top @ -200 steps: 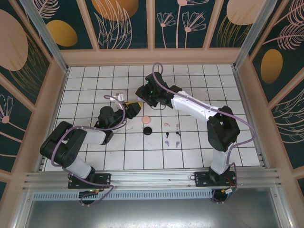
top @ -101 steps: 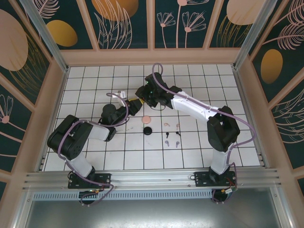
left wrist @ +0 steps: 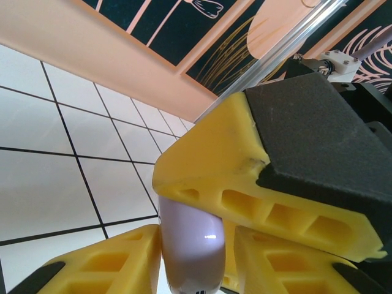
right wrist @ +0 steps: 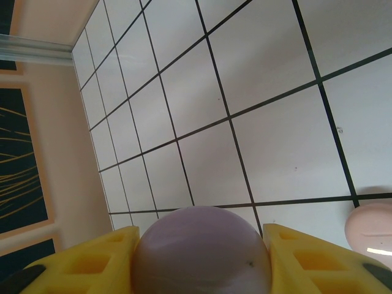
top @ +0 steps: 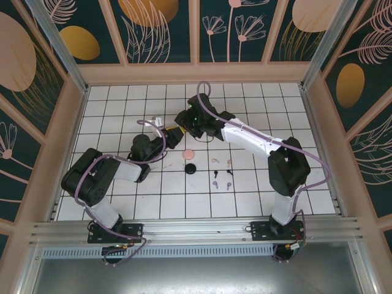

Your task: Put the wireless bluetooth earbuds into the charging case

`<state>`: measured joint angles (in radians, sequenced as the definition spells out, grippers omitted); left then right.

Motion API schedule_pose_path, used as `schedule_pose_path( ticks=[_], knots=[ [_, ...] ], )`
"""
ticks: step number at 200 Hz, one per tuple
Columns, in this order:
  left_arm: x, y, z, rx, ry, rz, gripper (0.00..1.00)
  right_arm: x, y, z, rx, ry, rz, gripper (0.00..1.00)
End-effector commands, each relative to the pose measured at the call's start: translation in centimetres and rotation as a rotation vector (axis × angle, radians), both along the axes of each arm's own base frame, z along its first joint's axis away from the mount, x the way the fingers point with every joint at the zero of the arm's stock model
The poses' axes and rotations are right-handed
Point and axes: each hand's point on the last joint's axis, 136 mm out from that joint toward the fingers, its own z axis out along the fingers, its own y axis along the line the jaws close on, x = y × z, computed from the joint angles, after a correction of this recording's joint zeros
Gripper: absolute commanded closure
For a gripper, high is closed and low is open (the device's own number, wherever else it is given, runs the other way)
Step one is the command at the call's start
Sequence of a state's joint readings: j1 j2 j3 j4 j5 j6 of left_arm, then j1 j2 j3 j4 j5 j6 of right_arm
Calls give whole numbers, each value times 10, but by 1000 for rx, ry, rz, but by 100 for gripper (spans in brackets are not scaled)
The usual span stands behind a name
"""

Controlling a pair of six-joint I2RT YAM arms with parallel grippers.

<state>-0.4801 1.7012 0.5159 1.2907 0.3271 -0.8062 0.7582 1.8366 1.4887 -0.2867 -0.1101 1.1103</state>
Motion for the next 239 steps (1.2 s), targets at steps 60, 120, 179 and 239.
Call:
schedule_pose_path(
  ticks=[60,120,179,239],
  knots=[
    [-5,-10,8,-42,-40,-35,75,-1,-3,18,56,-27,-13,64],
    [-4,-16,11,-52,-44,-44,87,-4,0,20,78,-23,-4,61],
    [-7,-16,11,-63,-23,-54,100,21,-26,61,115,-119,-66,17],
    [-19,-22,24,42,-37,-122,100,19,-97,87,22,-331,-15,16]
  ],
)
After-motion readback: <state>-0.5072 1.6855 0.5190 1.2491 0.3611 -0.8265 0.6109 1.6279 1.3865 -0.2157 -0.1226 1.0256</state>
